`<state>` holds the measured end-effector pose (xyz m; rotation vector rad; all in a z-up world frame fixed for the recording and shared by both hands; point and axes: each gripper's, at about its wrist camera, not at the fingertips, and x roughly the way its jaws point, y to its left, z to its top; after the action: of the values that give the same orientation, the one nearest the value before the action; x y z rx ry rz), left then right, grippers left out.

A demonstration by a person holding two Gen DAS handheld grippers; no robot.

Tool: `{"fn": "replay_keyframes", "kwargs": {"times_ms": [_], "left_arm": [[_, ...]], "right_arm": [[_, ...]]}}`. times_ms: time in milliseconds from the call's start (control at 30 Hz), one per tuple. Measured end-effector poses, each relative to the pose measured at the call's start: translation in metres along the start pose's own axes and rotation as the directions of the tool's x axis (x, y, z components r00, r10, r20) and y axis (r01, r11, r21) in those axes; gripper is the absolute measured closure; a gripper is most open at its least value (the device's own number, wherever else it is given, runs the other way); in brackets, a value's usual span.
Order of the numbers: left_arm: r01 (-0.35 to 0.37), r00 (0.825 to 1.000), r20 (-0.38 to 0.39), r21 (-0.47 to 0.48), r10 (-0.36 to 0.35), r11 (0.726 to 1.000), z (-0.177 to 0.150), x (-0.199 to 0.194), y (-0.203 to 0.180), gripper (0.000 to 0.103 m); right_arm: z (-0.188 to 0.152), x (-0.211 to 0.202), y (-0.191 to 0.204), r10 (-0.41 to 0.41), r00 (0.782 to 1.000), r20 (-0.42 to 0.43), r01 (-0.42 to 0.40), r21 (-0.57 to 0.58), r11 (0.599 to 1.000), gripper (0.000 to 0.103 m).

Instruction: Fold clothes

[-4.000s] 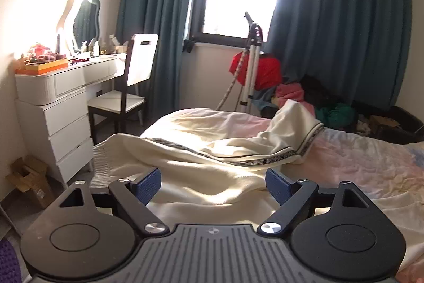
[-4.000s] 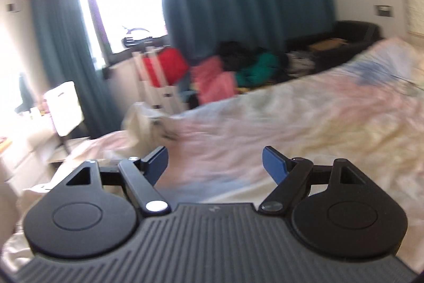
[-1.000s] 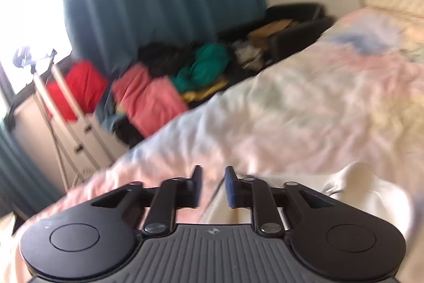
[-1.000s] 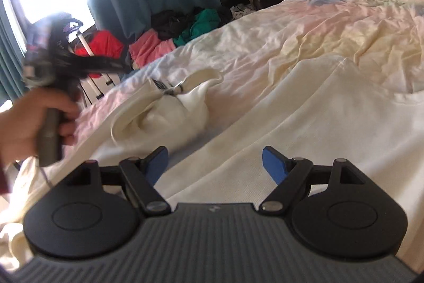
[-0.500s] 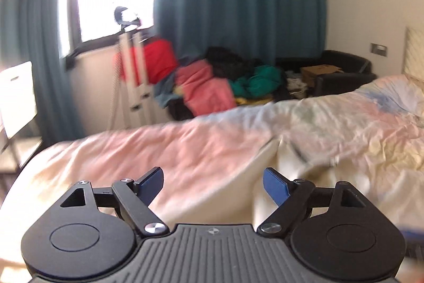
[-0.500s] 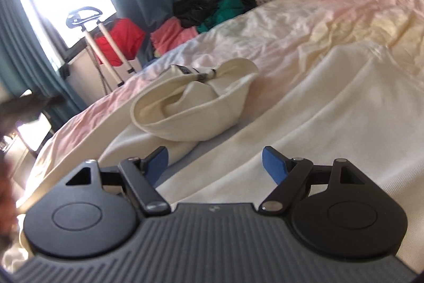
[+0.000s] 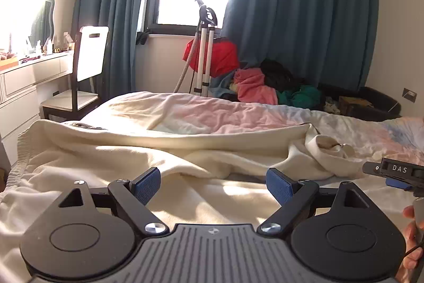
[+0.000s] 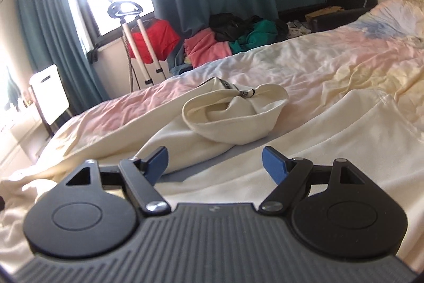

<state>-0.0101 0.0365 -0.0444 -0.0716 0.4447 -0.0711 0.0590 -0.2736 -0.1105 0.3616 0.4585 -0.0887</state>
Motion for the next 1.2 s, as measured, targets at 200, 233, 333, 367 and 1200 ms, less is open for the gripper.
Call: {"fn": "replay_keyframes", "kwargs": {"times_ms": [200, 233, 333, 367, 1200], "left_arm": [[-0.001, 1.000, -0.010, -0.037, 0.000, 0.999, -0.004, -0.007, 0.010, 0.007], [-0.003, 1.000, -0.013, -0.039, 0.003, 0.999, -0.005, -0.006, 0.010, 0.006], [-0.003, 1.000, -0.024, -0.037, 0.002, 0.999, -0.008, -0.003, 0.008, 0.003], [-0.002, 1.000, -0.027, -0.034, 0.001, 0.999, -0.009, -0.001, 0.007, 0.003], [0.007, 0.996, -0.092, -0.179, -0.024, 0.984, -0.026, 0.095, 0.015, 0.001]], "right_arm": [[-0.010, -0.016, 0.012, 0.022, 1.000, -0.020, -0.022, -0.023, 1.000, 0.023], [-0.011, -0.018, 0.013, 0.025, 0.999, -0.023, -0.025, -0.026, 0.999, 0.023], [-0.014, -0.022, 0.017, 0.030, 0.999, -0.019, -0.030, -0.022, 0.999, 0.023], [-0.013, -0.022, 0.016, 0.038, 0.999, -0.023, -0.038, -0.005, 0.999, 0.023], [0.031, 0.183, -0.036, -0.041, 0.990, -0.136, 0.057, 0.121, 0.991, 0.040]]}}
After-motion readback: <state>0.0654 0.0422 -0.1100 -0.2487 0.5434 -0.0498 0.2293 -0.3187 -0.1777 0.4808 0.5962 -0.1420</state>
